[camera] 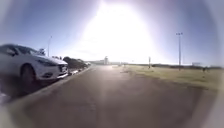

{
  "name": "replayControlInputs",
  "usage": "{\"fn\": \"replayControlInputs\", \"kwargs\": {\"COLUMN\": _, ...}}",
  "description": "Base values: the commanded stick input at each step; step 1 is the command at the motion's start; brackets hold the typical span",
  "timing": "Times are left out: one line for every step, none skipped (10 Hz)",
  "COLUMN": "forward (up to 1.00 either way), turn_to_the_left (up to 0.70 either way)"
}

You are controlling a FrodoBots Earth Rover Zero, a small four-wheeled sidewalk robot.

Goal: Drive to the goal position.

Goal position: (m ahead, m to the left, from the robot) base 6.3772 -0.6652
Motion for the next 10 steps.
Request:
{"fn": "replayControlInputs", "kwargs": {"forward": 0.7, "turn_to_the_left": 0.0}}
{"fn": "replayControlInputs", "kwargs": {"forward": 0.7, "turn_to_the_left": 0.0}}
{"fn": "replayControlInputs", "kwargs": {"forward": 0.7, "turn_to_the_left": 0.0}}
{"fn": "replayControlInputs", "kwargs": {"forward": 0.7, "turn_to_the_left": 0.0}}
{"fn": "replayControlInputs", "kwargs": {"forward": 0.7, "turn_to_the_left": 0.0}}
{"fn": "replayControlInputs", "kwargs": {"forward": 0.7, "turn_to_the_left": 0.0}}
{"fn": "replayControlInputs", "kwargs": {"forward": 0.7, "turn_to_the_left": 0.0}}
{"fn": "replayControlInputs", "kwargs": {"forward": 0.7, "turn_to_the_left": 0.0}}
{"fn": "replayControlInputs", "kwargs": {"forward": 0.7, "turn_to_the_left": 0.0}}
{"fn": "replayControlInputs", "kwargs": {"forward": 0.7, "turn_to_the_left": 0.0}}
